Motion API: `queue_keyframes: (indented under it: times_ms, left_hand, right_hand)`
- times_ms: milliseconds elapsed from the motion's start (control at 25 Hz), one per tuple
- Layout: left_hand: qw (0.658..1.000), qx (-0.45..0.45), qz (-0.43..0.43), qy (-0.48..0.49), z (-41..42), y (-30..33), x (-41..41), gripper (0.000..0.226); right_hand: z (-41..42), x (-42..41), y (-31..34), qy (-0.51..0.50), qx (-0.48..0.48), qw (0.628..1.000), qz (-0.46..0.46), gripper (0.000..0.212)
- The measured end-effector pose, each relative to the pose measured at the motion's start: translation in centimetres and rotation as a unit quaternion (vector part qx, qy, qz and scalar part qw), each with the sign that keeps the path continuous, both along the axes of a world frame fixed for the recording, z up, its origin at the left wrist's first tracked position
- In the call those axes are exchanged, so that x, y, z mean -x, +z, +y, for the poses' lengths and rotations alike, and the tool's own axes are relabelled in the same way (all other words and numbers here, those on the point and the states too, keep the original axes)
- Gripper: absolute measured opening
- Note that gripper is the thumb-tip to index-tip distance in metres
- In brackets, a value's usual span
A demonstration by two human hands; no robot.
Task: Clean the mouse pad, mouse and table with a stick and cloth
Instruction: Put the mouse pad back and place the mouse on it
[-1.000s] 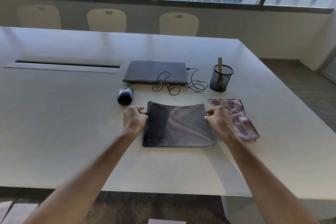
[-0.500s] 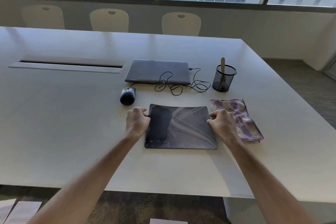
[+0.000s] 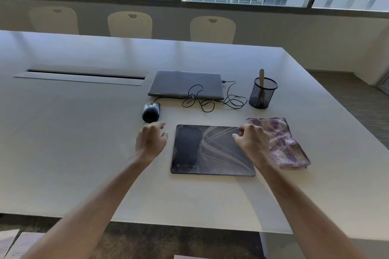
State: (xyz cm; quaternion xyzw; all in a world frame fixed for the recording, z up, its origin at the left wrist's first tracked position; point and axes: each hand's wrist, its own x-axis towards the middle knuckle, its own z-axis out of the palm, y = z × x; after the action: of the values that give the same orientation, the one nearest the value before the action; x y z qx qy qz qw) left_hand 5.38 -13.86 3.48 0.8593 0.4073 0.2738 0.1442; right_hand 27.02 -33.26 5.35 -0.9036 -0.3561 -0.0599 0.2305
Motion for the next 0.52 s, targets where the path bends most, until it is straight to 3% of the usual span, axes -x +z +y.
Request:
queue_keyframes:
  times_ms: [320,520]
  left_hand:
    - [0.996,-0.069,0.054,-0.012,2.3,-2.0,2.6,0.027]
    - [0.985,-0.07,0.146,0.053,2.5,-2.8,2.9,0.055]
  right_hand:
    - [6.8,4.6,0.0,0.095,-0.019,0.995,-0.012,0.034]
    - [11.9,8.1,0.5,0.143,-0.021,0.989,-0.005,0.05]
